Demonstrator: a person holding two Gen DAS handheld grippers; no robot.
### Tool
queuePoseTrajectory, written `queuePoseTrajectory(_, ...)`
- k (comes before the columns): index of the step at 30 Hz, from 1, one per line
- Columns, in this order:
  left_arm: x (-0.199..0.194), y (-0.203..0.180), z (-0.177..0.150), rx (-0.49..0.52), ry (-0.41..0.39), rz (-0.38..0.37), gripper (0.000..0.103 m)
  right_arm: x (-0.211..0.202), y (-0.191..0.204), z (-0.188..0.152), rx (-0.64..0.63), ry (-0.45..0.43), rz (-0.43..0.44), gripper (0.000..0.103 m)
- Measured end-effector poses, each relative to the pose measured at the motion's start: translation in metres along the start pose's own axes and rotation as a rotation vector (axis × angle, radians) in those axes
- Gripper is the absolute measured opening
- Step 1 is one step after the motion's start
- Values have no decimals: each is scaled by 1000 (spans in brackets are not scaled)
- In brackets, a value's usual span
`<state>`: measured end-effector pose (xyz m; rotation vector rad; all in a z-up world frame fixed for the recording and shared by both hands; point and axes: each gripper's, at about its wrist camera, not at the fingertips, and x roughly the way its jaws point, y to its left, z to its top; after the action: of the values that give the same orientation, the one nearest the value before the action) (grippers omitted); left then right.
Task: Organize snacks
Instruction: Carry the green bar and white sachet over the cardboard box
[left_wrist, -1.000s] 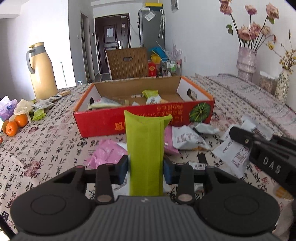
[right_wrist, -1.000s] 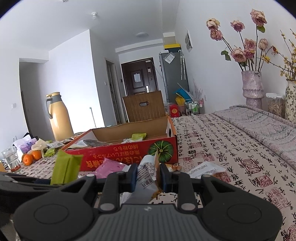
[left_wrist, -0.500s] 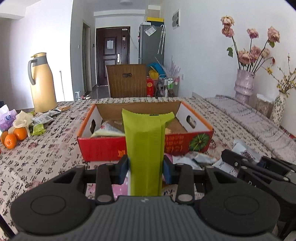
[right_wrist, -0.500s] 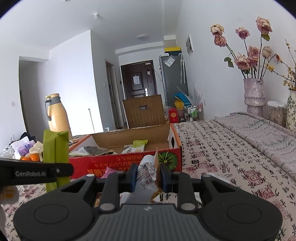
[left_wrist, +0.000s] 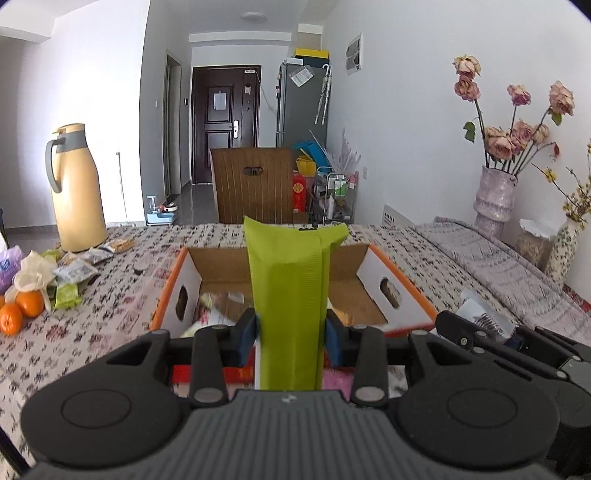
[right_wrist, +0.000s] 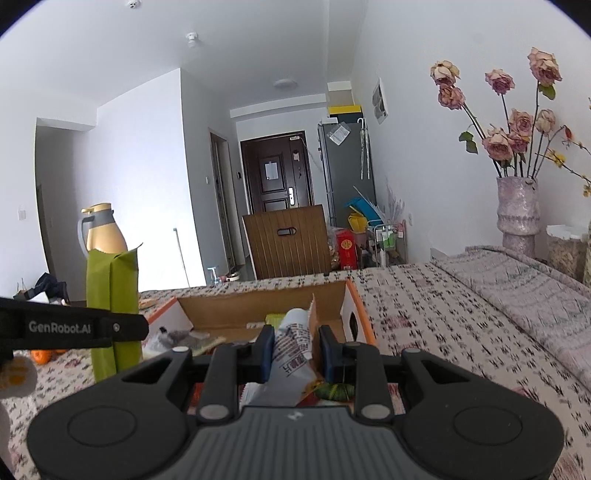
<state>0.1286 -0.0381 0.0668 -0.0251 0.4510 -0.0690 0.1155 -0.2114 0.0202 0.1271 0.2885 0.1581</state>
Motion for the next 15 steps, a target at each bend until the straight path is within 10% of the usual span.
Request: queuePoseTrajectory(15,77,11,50,-28,32,10,39,84,-2,42,-11,6,14,25)
